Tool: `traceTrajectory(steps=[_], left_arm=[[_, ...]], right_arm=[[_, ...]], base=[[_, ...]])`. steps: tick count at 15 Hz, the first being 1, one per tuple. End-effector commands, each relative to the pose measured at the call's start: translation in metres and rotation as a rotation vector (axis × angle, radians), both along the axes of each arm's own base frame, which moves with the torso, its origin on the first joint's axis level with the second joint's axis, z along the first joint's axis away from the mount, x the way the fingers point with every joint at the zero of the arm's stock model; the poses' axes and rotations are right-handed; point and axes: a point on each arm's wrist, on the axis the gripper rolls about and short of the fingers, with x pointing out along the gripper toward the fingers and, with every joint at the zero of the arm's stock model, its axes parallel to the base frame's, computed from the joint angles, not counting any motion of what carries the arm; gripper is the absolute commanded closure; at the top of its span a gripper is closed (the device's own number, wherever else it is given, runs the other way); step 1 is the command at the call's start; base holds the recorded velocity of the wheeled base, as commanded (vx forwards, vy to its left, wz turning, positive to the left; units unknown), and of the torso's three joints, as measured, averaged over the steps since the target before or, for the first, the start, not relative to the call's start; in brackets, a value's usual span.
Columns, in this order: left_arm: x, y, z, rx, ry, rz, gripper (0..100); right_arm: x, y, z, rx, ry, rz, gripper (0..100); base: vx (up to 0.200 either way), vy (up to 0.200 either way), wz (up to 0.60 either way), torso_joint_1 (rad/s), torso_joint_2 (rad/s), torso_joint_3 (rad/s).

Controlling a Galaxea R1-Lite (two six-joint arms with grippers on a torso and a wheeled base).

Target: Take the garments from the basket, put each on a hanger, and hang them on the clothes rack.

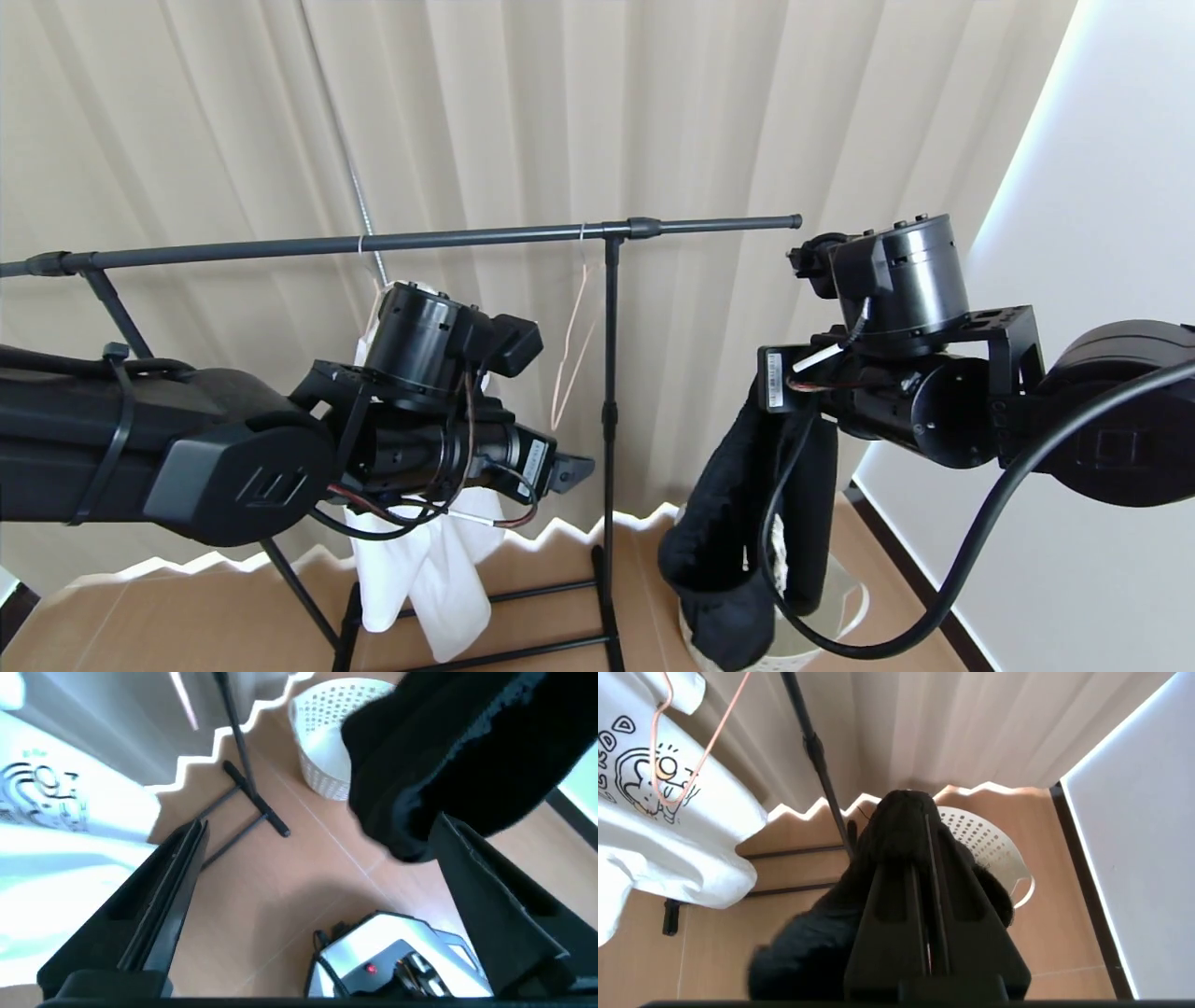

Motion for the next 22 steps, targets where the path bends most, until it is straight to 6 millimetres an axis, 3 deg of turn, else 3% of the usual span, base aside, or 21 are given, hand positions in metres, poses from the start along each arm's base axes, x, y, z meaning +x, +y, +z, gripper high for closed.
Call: traceTrajectory(steps=[1,5,7,13,16,19,22], left_arm=[[0.008,0.004,-0.005,-0.006,-0.003,0.022,0],[0.019,-0.004,-0.019,0.013,-0.043,0.070,0],[0.025,-0.008,-0.026,0.037,-0.057,0.108,0],[0.028,-0.010,-0.028,0.020,-0.076,0.113,0],[0.027,-0.013,-0.029,0.018,-0.079,0.107,0],[0.031,-0.038,-0.037,0.050,-0.105,0.151,0],[0.061,-0.069,-0.030,0.128,-0.192,0.249,0]], right_arm=[[0.000,-0.001,0.000,0.000,-0.001,-0.002,100],[0.000,-0.001,0.001,-0.004,-0.007,-0.014,100],[0.000,-0.001,0.001,-0.005,-0.006,-0.014,100],[0.000,0.000,0.000,-0.010,-0.005,-0.012,100],[0.000,-0.001,0.000,-0.009,-0.006,-0.012,100],[0.000,0.000,0.002,-0.018,-0.011,-0.004,100],[0.000,0.001,0.000,-0.028,-0.008,0.001,100]], base=[[0.000,0.000,0.00,0.000,0.00,0.000],[0.000,0.000,0.00,0.000,0.00,0.000],[0.200,0.000,0.00,0.005,0.00,0.002],[0.200,0.000,0.00,0.002,0.00,0.003],[0.000,0.000,0.00,0.000,0.00,0.000],[0.000,0.000,0.00,0.000,0.00,0.000],[0.000,0.000,0.00,0.000,0.00,0.000]])
